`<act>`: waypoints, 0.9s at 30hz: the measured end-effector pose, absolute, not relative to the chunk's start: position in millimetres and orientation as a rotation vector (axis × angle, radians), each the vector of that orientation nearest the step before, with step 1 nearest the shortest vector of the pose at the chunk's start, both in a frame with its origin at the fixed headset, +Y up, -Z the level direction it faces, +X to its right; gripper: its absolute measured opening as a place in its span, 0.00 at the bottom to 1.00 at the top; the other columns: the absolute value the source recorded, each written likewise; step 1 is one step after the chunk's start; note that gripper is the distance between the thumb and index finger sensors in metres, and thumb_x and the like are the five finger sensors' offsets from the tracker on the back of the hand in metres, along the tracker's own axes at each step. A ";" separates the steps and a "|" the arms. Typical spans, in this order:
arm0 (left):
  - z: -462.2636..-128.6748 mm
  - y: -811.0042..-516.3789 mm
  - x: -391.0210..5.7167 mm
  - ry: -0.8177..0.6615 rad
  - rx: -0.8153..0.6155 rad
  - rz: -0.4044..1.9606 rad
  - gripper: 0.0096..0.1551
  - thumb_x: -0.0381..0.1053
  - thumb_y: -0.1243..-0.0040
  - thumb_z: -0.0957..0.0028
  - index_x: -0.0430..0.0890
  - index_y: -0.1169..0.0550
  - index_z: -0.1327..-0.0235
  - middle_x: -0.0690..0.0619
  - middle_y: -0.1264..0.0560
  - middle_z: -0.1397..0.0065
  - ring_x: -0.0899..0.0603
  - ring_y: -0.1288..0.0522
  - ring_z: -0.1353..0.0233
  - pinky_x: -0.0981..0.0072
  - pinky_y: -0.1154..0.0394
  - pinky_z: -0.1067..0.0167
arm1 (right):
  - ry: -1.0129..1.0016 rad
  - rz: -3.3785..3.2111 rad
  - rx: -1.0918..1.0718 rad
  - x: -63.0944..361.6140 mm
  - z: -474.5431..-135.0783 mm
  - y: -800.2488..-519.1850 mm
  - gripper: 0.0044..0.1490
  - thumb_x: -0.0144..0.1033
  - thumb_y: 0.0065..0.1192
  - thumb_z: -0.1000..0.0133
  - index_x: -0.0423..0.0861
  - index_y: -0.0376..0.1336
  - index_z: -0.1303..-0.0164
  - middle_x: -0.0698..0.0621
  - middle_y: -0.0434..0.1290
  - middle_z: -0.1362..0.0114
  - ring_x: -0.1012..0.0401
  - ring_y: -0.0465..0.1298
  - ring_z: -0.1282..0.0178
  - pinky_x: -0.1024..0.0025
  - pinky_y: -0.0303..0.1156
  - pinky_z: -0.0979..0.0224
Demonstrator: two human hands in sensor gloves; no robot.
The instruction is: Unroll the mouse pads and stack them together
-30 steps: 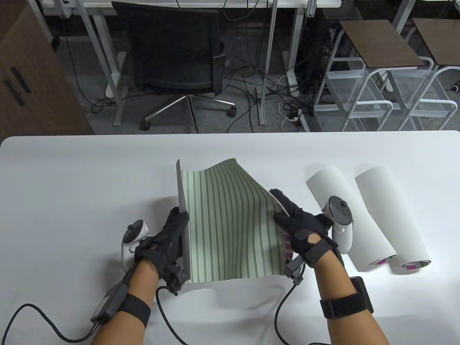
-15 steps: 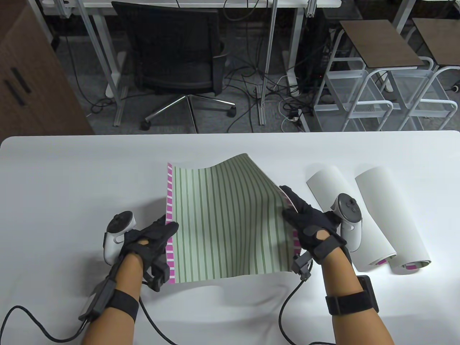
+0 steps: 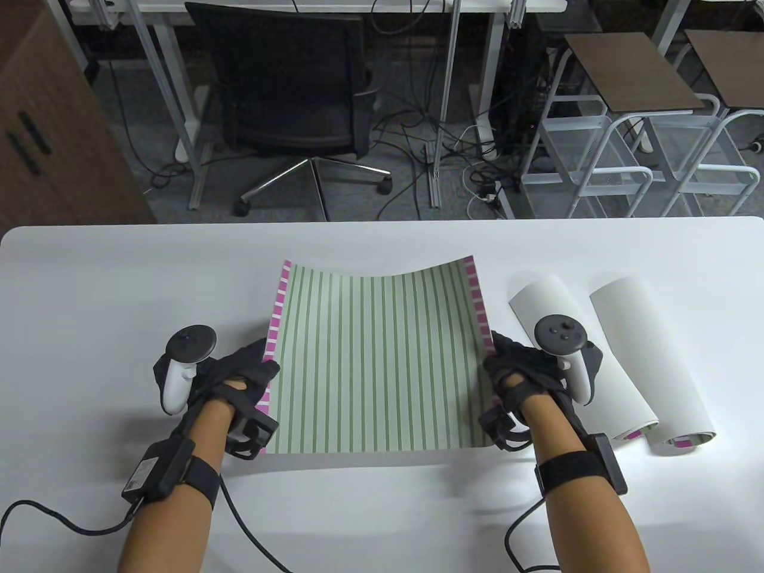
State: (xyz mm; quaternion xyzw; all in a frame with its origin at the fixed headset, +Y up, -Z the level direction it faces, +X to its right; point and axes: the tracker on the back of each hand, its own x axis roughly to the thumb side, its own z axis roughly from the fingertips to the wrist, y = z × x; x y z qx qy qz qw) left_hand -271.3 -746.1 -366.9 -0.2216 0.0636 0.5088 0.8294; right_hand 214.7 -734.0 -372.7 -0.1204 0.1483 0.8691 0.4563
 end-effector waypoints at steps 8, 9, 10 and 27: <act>-371.4 -760.3 -251.4 0.199 -0.457 0.796 0.33 0.43 0.34 0.47 0.48 0.29 0.26 0.47 0.23 0.38 0.45 0.16 0.49 0.46 0.26 0.38 | 0.426 2.350 -0.458 222.5 -373.5 -761.2 0.35 0.31 0.70 0.53 0.48 0.63 0.33 0.46 0.76 0.46 0.50 0.83 0.55 0.57 0.80 0.54; -372.3 -759.5 -249.6 0.216 -0.453 0.767 0.33 0.43 0.34 0.47 0.48 0.29 0.26 0.47 0.23 0.38 0.45 0.16 0.50 0.46 0.26 0.38 | 0.413 2.363 -0.474 222.0 -374.0 -763.6 0.35 0.31 0.71 0.53 0.48 0.63 0.33 0.47 0.76 0.47 0.51 0.83 0.56 0.58 0.80 0.55; -373.1 -759.1 -248.7 0.222 -0.448 0.744 0.33 0.44 0.34 0.47 0.48 0.29 0.26 0.47 0.23 0.38 0.45 0.16 0.50 0.46 0.26 0.38 | 0.413 2.369 -0.476 221.2 -374.8 -764.8 0.35 0.32 0.71 0.53 0.48 0.63 0.33 0.47 0.76 0.47 0.51 0.83 0.57 0.59 0.80 0.55; -372.1 -759.5 -249.6 0.284 -0.447 0.640 0.35 0.47 0.32 0.47 0.45 0.31 0.26 0.46 0.22 0.40 0.46 0.16 0.52 0.50 0.25 0.40 | 0.393 2.396 -0.476 218.9 -378.6 -767.7 0.35 0.34 0.71 0.53 0.48 0.63 0.34 0.47 0.77 0.48 0.54 0.83 0.60 0.61 0.79 0.57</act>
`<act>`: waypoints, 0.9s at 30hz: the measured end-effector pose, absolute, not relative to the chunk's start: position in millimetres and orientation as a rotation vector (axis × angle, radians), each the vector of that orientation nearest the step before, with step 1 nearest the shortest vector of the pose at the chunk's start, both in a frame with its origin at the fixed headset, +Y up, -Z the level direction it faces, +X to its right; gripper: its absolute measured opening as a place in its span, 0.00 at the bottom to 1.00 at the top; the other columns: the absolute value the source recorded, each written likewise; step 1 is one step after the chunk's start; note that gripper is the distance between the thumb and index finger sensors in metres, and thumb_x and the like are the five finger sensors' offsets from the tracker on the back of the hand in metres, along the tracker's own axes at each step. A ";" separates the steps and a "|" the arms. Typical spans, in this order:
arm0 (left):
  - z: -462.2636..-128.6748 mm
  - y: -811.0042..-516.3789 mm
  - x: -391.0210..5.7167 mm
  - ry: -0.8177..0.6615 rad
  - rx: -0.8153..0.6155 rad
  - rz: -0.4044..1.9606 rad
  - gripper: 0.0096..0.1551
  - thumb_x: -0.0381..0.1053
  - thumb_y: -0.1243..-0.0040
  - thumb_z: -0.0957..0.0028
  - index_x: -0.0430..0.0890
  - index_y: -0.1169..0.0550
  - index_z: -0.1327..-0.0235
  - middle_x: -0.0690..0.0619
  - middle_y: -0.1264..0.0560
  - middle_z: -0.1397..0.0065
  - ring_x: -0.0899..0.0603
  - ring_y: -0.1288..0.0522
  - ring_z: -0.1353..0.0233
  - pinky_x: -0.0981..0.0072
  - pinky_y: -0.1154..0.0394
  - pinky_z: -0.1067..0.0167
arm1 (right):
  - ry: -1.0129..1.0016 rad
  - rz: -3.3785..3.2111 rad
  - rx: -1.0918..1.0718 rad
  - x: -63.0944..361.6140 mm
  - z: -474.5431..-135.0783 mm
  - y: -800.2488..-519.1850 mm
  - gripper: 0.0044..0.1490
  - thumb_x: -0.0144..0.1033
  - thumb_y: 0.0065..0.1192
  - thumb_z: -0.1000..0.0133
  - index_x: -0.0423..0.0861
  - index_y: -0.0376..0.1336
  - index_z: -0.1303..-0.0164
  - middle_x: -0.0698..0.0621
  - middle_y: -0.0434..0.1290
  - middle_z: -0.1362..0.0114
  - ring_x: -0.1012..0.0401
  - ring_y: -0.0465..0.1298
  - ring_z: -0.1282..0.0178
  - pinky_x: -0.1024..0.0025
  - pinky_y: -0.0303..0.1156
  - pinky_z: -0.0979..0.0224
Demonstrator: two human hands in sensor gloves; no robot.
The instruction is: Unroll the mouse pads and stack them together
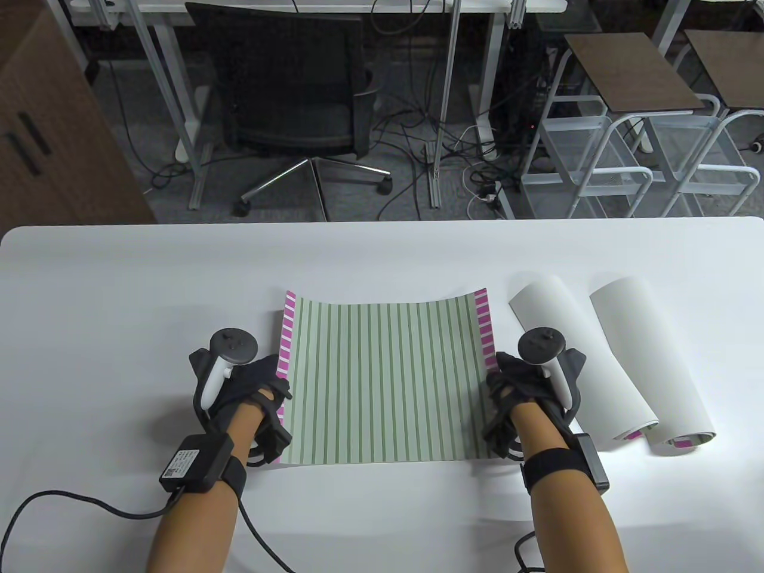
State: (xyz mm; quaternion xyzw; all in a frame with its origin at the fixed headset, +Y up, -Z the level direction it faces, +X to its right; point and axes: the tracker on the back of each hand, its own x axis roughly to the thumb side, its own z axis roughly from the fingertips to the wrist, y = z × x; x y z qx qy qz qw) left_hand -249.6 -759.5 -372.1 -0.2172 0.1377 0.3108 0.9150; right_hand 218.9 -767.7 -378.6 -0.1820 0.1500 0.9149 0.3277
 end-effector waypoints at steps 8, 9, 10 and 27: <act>-361.4 -747.7 -249.0 0.277 -0.458 0.480 0.42 0.53 0.30 0.47 0.46 0.36 0.23 0.44 0.26 0.34 0.43 0.17 0.44 0.43 0.29 0.36 | 0.327 2.470 -0.351 210.6 -377.1 -741.0 0.46 0.36 0.73 0.54 0.50 0.52 0.28 0.43 0.62 0.31 0.40 0.74 0.39 0.47 0.71 0.41; -359.4 -744.1 -248.0 0.271 -0.439 0.440 0.43 0.53 0.29 0.48 0.47 0.37 0.22 0.44 0.27 0.32 0.41 0.18 0.43 0.42 0.29 0.35 | 0.316 2.510 -0.304 206.4 -377.3 -735.6 0.46 0.36 0.74 0.54 0.51 0.53 0.28 0.42 0.60 0.29 0.39 0.72 0.36 0.45 0.70 0.39; -357.6 -740.2 -246.1 0.241 -0.415 0.391 0.44 0.54 0.29 0.48 0.48 0.37 0.21 0.44 0.29 0.29 0.40 0.19 0.40 0.41 0.30 0.35 | 0.324 2.577 -0.243 199.9 -376.7 -728.3 0.45 0.36 0.74 0.54 0.51 0.54 0.28 0.43 0.59 0.28 0.39 0.70 0.33 0.45 0.68 0.37; -352.5 -766.8 -231.2 0.030 -0.598 0.193 0.59 0.71 0.29 0.55 0.56 0.48 0.19 0.48 0.61 0.17 0.33 0.56 0.15 0.31 0.48 0.26 | 0.907 2.917 0.361 157.3 -339.0 -760.3 0.53 0.44 0.77 0.57 0.55 0.48 0.26 0.45 0.44 0.21 0.40 0.51 0.21 0.37 0.54 0.26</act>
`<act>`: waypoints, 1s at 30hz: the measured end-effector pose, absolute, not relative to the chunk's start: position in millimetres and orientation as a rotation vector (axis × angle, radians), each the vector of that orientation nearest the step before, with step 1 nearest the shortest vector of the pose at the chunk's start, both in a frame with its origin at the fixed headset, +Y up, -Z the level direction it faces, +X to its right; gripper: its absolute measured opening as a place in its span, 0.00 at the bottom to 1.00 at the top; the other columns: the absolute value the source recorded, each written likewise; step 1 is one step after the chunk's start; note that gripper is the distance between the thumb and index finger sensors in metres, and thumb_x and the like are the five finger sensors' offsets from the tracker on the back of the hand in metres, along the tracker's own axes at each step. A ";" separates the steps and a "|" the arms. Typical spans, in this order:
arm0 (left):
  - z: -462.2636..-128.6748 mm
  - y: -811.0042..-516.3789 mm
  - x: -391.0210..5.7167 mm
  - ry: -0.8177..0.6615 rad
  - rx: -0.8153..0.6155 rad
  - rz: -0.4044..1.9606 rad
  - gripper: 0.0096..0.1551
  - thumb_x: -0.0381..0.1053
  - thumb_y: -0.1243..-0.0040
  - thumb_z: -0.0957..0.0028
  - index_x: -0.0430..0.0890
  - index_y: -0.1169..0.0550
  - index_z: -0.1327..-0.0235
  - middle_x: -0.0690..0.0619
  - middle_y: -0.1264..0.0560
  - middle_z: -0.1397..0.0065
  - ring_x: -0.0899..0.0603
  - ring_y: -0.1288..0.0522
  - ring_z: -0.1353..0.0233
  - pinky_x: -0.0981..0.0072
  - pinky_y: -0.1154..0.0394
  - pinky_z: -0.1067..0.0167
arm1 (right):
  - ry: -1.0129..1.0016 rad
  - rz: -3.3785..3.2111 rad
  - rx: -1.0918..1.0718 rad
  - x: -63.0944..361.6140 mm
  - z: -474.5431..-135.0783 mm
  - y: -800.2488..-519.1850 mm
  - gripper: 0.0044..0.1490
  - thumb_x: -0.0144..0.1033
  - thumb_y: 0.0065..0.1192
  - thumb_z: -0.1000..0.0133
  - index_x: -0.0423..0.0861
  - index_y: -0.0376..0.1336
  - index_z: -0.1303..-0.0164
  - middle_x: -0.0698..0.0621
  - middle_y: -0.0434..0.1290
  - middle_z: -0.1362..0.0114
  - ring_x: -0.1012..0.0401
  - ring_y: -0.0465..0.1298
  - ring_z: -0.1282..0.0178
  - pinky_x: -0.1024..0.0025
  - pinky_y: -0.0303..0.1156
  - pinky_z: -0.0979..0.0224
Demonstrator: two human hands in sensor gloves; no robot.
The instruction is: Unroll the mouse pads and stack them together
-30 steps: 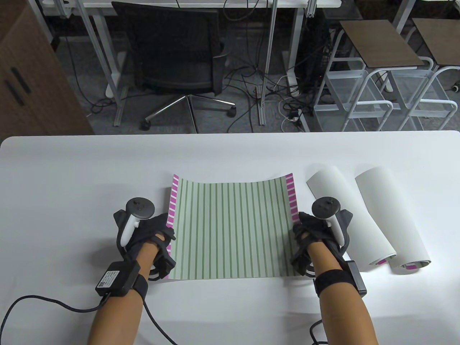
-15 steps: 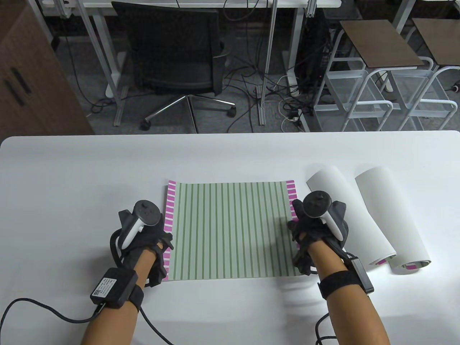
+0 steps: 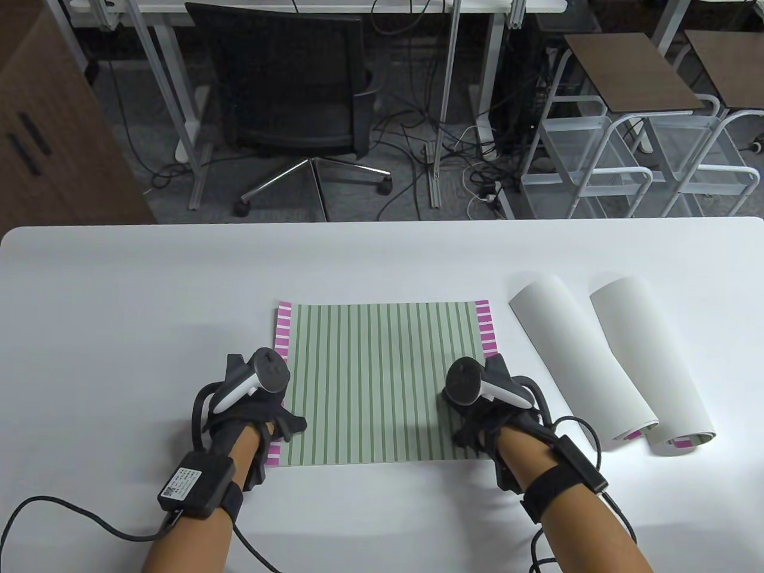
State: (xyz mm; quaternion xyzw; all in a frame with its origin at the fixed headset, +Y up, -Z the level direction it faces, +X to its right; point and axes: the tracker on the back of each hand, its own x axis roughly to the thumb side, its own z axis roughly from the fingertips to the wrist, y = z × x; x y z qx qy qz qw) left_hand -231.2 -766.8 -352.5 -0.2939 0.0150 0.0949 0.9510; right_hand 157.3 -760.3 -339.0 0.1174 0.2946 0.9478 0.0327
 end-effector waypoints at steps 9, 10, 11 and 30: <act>-352.1 -767.6 -233.8 0.037 -0.584 0.203 0.62 0.72 0.29 0.57 0.53 0.49 0.19 0.48 0.62 0.17 0.33 0.57 0.15 0.31 0.49 0.26 | 0.852 2.919 0.337 204.0 -318.1 -762.0 0.52 0.39 0.77 0.58 0.54 0.50 0.27 0.48 0.47 0.21 0.40 0.53 0.21 0.37 0.55 0.26; -352.4 -767.8 -234.0 0.037 -0.582 0.200 0.62 0.72 0.29 0.57 0.53 0.49 0.19 0.48 0.62 0.17 0.33 0.56 0.15 0.31 0.49 0.26 | 0.861 2.923 0.334 203.2 -318.2 -761.9 0.52 0.39 0.77 0.58 0.54 0.50 0.27 0.48 0.47 0.21 0.39 0.53 0.21 0.37 0.55 0.26; -352.3 -767.7 -233.9 0.036 -0.576 0.198 0.62 0.72 0.29 0.57 0.53 0.49 0.19 0.48 0.61 0.17 0.32 0.56 0.15 0.31 0.49 0.26 | 0.868 2.955 0.350 200.6 -319.1 -760.5 0.52 0.40 0.78 0.58 0.54 0.50 0.27 0.47 0.47 0.21 0.39 0.54 0.21 0.37 0.56 0.26; -333.0 -669.9 -233.6 -0.523 -0.146 1.317 0.54 0.74 0.38 0.50 0.62 0.51 0.18 0.54 0.58 0.13 0.34 0.56 0.11 0.29 0.59 0.26 | 0.183 2.620 -0.442 302.7 -378.7 -687.4 0.60 0.47 0.78 0.58 0.54 0.43 0.25 0.43 0.44 0.22 0.36 0.53 0.22 0.36 0.55 0.27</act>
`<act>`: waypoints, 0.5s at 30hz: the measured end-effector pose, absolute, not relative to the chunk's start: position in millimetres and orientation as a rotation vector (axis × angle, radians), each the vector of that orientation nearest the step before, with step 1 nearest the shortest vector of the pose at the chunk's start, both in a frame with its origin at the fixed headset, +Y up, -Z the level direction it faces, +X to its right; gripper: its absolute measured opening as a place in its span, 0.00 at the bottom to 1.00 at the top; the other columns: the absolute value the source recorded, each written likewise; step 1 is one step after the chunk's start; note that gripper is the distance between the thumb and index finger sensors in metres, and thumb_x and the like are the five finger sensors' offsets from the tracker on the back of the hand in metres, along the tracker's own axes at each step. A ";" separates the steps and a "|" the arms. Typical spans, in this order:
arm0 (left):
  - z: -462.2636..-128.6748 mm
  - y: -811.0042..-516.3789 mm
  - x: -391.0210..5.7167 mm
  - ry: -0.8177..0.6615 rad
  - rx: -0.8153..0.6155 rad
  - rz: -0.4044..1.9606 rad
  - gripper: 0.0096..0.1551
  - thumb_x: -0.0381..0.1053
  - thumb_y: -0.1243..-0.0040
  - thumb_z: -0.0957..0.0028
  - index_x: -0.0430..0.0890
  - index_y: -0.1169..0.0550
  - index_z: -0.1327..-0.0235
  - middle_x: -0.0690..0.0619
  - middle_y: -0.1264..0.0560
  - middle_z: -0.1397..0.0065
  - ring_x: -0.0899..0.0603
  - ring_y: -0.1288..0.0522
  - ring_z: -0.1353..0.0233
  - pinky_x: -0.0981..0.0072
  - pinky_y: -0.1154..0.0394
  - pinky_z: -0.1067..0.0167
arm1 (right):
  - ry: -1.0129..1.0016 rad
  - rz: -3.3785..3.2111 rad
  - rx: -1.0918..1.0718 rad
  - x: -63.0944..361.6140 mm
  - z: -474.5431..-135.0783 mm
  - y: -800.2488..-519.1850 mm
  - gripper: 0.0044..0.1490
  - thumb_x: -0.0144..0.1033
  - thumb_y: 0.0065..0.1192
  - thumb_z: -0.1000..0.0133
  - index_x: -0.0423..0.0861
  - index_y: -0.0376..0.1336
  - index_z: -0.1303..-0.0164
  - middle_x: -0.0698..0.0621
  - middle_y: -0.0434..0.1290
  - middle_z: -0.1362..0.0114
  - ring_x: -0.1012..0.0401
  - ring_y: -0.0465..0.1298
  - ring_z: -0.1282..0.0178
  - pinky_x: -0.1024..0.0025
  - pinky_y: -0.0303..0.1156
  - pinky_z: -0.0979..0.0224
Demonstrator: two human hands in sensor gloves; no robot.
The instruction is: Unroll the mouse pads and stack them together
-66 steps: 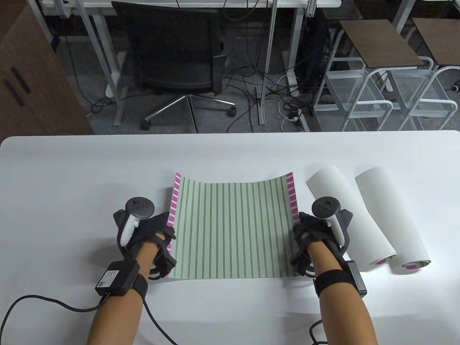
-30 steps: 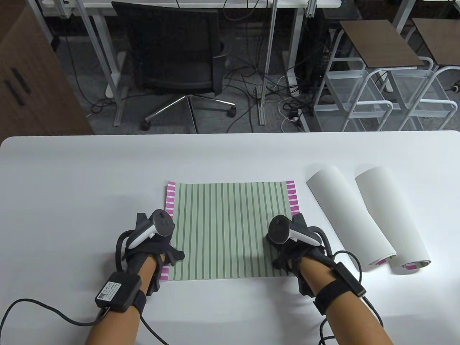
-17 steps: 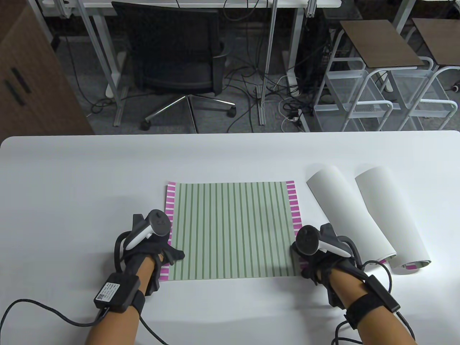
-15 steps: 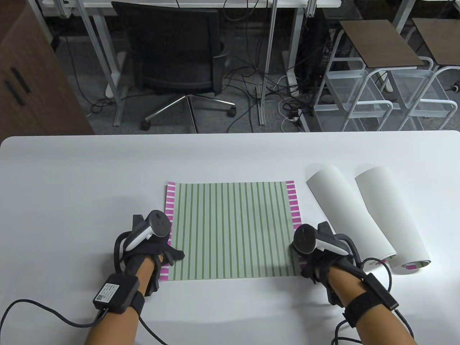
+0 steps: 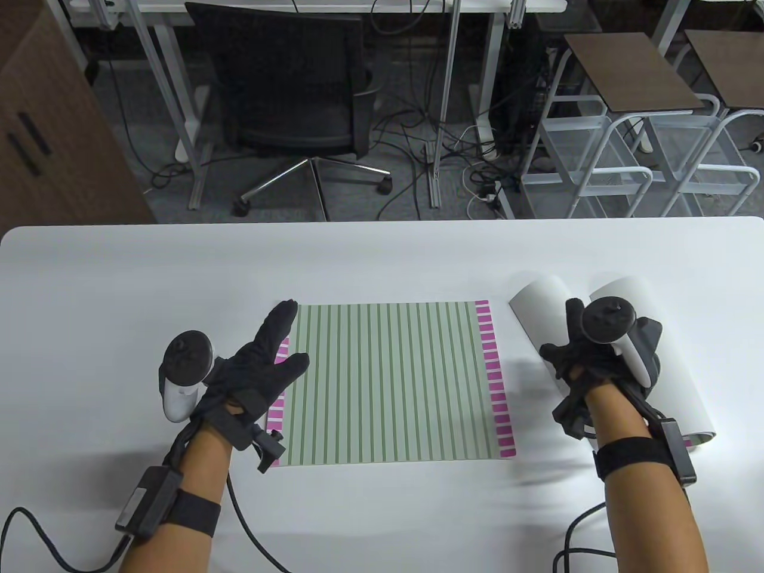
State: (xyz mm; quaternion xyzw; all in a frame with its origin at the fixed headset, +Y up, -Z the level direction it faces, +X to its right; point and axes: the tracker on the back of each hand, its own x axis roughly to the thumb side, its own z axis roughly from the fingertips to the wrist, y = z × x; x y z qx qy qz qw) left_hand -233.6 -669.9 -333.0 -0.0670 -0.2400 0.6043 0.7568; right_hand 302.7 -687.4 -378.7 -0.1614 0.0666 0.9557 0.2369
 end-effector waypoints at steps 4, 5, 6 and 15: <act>-333.2 -674.8 -230.0 -0.562 -0.200 1.284 0.59 0.80 0.41 0.52 0.62 0.56 0.18 0.54 0.64 0.13 0.34 0.64 0.11 0.28 0.65 0.28 | 0.281 2.624 -0.566 316.7 -379.4 -710.4 0.62 0.49 0.78 0.59 0.54 0.40 0.25 0.42 0.40 0.21 0.36 0.49 0.21 0.35 0.53 0.26; -333.7 -676.5 -229.3 -0.559 -0.218 1.282 0.60 0.80 0.41 0.52 0.62 0.57 0.18 0.54 0.64 0.14 0.34 0.64 0.11 0.28 0.65 0.28 | 0.295 2.615 -0.593 318.4 -379.3 -716.7 0.63 0.49 0.79 0.59 0.54 0.40 0.25 0.42 0.39 0.22 0.35 0.48 0.21 0.35 0.52 0.26; -333.8 -677.6 -228.8 -0.551 -0.225 1.280 0.60 0.80 0.40 0.51 0.61 0.57 0.18 0.53 0.65 0.14 0.34 0.65 0.11 0.28 0.66 0.29 | 0.306 2.614 -0.600 319.1 -379.7 -720.5 0.64 0.49 0.79 0.59 0.54 0.39 0.25 0.42 0.40 0.22 0.35 0.48 0.21 0.35 0.52 0.26; -336.3 -685.6 -226.4 -0.515 -0.245 1.206 0.60 0.79 0.39 0.51 0.60 0.57 0.18 0.52 0.65 0.14 0.32 0.64 0.12 0.26 0.65 0.29 | 0.429 2.948 -0.727 305.6 -389.0 -744.5 0.67 0.49 0.81 0.61 0.53 0.38 0.26 0.41 0.43 0.23 0.37 0.51 0.22 0.36 0.51 0.26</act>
